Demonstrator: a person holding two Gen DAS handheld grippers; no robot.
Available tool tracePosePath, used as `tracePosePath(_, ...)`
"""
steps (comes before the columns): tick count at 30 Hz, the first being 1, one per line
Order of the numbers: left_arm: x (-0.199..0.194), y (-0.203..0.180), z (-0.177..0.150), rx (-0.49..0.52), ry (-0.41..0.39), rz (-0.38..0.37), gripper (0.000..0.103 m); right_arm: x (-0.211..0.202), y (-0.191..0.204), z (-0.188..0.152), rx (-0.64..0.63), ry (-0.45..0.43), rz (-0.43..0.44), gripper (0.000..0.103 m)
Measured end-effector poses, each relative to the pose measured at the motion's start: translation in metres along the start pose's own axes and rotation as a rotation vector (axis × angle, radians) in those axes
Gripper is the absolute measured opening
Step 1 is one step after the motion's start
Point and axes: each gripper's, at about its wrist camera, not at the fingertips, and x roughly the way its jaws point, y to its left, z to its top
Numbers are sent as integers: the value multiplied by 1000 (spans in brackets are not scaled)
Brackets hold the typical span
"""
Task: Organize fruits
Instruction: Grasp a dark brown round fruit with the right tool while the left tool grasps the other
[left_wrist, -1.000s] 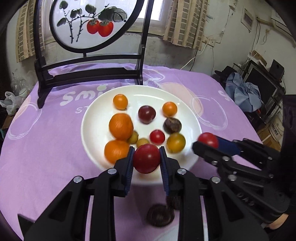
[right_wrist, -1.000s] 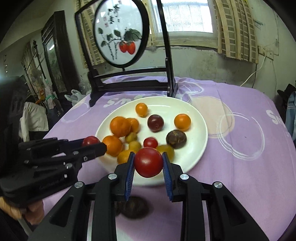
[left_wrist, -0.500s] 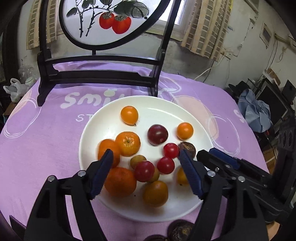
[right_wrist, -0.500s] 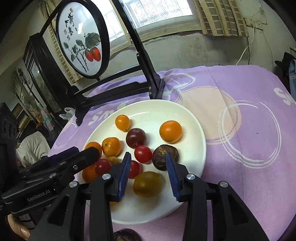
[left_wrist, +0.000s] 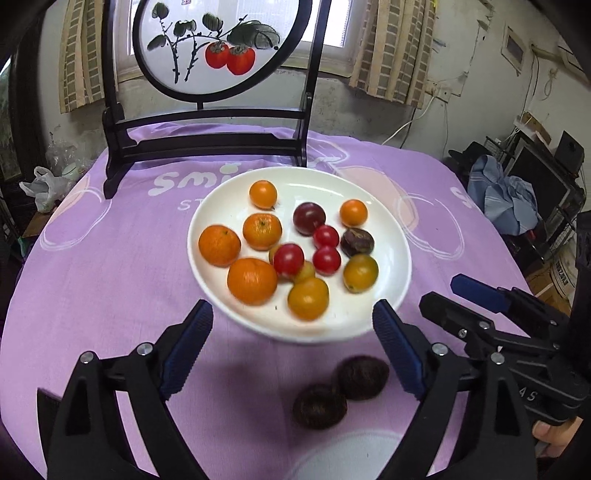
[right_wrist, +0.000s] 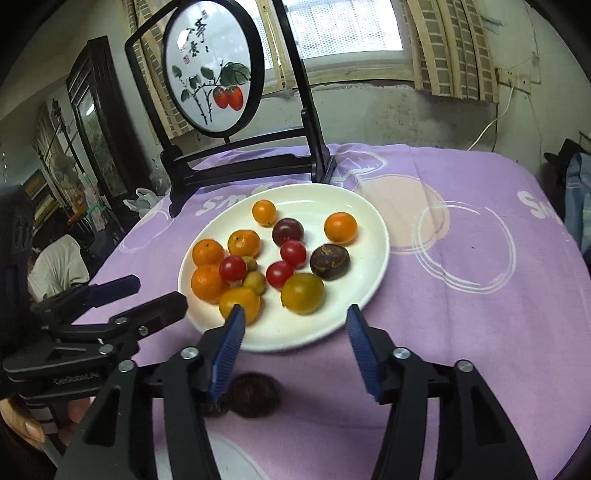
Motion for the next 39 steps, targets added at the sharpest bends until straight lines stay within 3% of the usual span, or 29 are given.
tracePosePath(8,-19,5,-69,-16,15,13,87,-1,23,-63,-145,88,-60,63)
tracePosePath(13,-27,8,-94,61,26,39,88,10,31,-83,-165,140,-60,64)
tracePosePath(17,-23,19,-100,51,31,2,90,26,35,-86,-160,168,-80,64)
tracePosePath(20,-17,24,-102,38,73,-21,90,35,39,-82,-153,151,-81,68)
tracePosePath(22,-21,25,-101,36,55,-30,90,42,42,-77,-155,140,-80,68)
tracePosePath(25,-26,23,-100,45,33,-19,91,51,45,-69,-152,132,-84,71)
tracePosePath(29,-18,23,-101,52,62,-1,92,63,48,-57,-161,131,-96,71)
tracePosePath(31,-12,26,-102,43,80,12,92,66,49,-53,-162,134,-98,66)
tracePosePath(32,-11,28,-102,38,84,15,92,65,51,-52,-163,134,-80,48)
tracePosePath(33,-9,29,-102,32,89,18,92,65,51,-51,-163,135,-82,45)
tracePosePath(39,0,33,-104,13,118,10,92,50,36,-61,-105,135,-80,45)
